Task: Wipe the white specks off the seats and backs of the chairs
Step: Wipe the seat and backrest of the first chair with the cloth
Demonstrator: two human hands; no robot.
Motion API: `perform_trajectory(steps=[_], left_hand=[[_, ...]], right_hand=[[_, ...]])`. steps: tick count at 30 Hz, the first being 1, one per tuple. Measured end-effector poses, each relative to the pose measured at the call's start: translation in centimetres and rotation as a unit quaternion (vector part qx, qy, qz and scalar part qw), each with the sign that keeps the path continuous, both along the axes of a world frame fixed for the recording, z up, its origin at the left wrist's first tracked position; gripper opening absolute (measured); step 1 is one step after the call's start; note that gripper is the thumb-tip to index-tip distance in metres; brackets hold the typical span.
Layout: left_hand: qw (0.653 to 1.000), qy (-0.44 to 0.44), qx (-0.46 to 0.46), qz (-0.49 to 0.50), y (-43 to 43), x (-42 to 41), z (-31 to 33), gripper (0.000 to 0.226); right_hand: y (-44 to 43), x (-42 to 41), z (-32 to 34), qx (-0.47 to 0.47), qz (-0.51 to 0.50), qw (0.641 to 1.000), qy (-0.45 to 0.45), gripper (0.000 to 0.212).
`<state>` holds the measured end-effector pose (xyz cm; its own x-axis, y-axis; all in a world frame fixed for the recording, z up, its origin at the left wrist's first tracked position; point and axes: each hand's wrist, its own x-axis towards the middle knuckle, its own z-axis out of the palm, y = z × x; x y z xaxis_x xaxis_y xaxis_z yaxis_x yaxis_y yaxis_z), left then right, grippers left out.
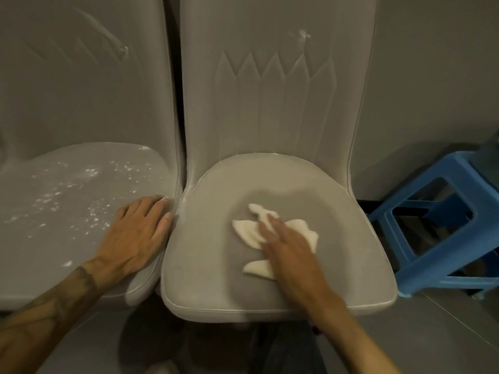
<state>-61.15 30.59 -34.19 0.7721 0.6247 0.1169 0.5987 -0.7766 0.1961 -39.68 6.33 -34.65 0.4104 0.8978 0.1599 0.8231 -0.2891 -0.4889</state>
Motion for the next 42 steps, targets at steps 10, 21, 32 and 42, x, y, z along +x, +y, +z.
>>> perform_trajectory(steps=[10, 21, 32, 42], left_hand=[[0.999, -0.003, 0.0, 0.04, -1.5, -2.6, -1.1, 0.069], [0.998, -0.031, 0.002, 0.057, -1.5, -2.6, -1.5, 0.064], [0.997, -0.03, 0.013, 0.064, -1.4, -2.3, -2.0, 0.065], [0.997, -0.029, 0.013, 0.064, -0.8, -2.5, -2.5, 0.056]], right_hand=[[3.3, -5.5, -0.3, -0.037, 0.072, 0.997, -0.021, 0.048], [-7.0, 2.4, -0.7, 0.025, -0.18, 0.983, -0.004, 0.042], [0.8, 0.1, -0.2, -0.006, 0.005, 0.999, 0.038, 0.046], [8.2, -3.2, -0.9, -0.036, 0.151, 0.987, -0.032, 0.047]])
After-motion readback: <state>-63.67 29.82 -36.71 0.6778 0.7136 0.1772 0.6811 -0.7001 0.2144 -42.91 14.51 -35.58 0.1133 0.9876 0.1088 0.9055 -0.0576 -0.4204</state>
